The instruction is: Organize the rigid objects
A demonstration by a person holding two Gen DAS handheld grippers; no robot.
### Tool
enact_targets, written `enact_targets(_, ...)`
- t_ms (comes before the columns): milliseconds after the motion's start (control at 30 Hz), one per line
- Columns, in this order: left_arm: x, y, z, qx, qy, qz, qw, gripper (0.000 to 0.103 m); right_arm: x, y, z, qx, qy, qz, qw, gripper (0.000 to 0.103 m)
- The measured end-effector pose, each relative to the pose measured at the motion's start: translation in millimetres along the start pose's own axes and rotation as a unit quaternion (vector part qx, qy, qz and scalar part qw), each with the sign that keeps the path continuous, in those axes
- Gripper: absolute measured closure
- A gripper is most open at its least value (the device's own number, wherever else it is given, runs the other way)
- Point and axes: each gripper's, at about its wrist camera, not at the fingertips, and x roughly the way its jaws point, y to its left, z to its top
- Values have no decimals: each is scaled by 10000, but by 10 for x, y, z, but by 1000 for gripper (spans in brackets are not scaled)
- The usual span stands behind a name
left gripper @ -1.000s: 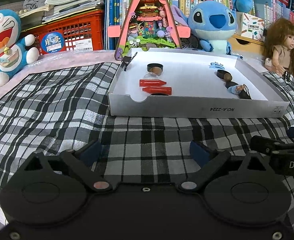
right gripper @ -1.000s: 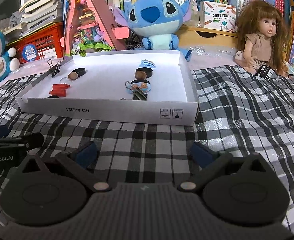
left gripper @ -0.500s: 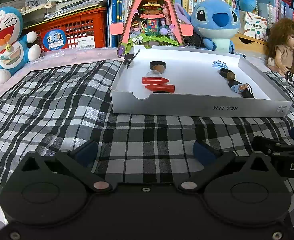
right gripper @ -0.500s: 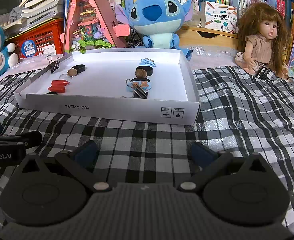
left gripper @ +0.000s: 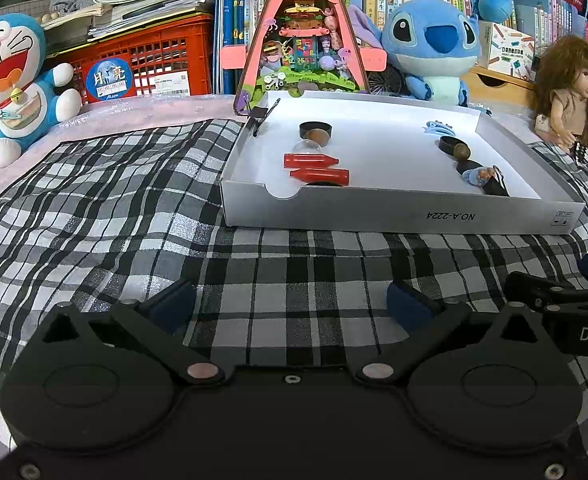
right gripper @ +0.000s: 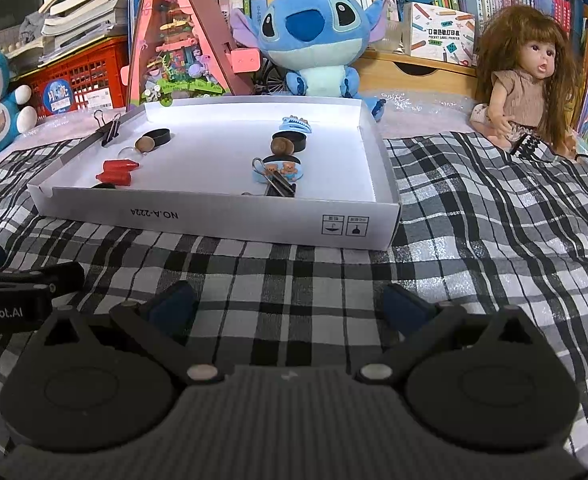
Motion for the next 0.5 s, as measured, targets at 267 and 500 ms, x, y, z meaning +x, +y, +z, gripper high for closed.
enact_targets(267,1,-8,2,13,3,12,10000,0,3,2,1,-1,1,1,10000,0)
enact_targets(500,3,-9,1,13,4,11,10000,0,2,1,0,2,1,2,10000,0)
